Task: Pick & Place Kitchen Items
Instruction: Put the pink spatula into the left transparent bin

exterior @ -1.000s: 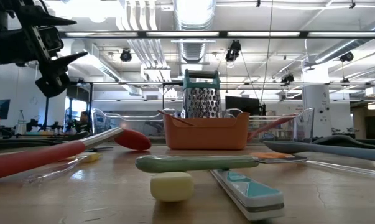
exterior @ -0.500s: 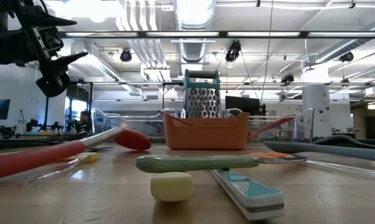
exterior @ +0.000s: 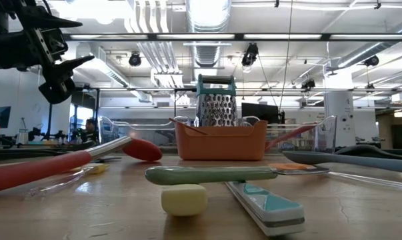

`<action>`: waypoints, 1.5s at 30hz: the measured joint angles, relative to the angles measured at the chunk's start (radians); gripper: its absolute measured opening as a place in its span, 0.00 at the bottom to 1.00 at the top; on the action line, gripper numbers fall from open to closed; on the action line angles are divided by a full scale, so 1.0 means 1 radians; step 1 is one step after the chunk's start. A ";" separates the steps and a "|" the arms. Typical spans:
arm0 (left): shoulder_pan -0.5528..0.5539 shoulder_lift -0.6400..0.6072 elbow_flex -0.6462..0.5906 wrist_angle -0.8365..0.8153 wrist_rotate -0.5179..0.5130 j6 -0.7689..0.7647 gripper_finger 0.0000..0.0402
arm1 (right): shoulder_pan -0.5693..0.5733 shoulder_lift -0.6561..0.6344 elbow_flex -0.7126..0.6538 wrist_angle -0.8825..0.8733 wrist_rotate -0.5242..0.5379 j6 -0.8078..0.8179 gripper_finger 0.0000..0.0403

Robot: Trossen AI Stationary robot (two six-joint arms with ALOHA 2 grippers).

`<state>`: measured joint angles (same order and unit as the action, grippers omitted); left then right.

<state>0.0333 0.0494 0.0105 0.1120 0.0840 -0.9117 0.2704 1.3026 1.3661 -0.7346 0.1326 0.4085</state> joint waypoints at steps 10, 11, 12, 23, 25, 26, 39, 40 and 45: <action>0.000 0.000 0.000 -0.019 0.112 -0.054 0.66 | 0.195 -0.096 -0.025 -0.024 0.239 0.032 0.02; 0.000 0.000 0.000 -0.022 0.148 -0.060 0.66 | 0.220 -0.120 -0.037 -0.024 0.264 0.012 0.02; -0.001 0.000 0.000 -0.024 0.174 -0.062 0.66 | 0.241 -0.146 -0.052 -0.023 0.275 -0.011 0.02; 0.000 0.000 0.000 -0.024 0.195 -0.059 0.66 | 0.261 -0.348 -0.245 -0.011 0.233 -0.290 0.02; 0.000 0.000 0.000 -0.024 0.195 -0.059 0.66 | 0.247 -0.389 -0.306 0.025 0.223 -0.282 0.02; 0.000 0.000 0.000 -0.024 0.195 -0.059 0.66 | 0.235 -0.415 -0.342 0.049 0.221 -0.281 0.02; 0.000 0.000 0.000 -0.023 -0.224 0.047 0.66 | 0.119 -0.941 -0.645 0.141 0.127 -0.304 0.02; -0.001 0.000 0.000 -0.024 -0.271 0.067 0.66 | 0.119 -0.982 -0.651 0.138 0.127 -0.304 0.02; 0.000 0.000 0.000 -0.025 -0.388 0.070 0.66 | 0.119 -1.153 -0.655 0.008 0.131 -0.302 0.02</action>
<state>0.0330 0.0498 0.0105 0.0871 -0.3038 -0.8416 0.3889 0.1496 0.7109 -0.7263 0.2641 0.1069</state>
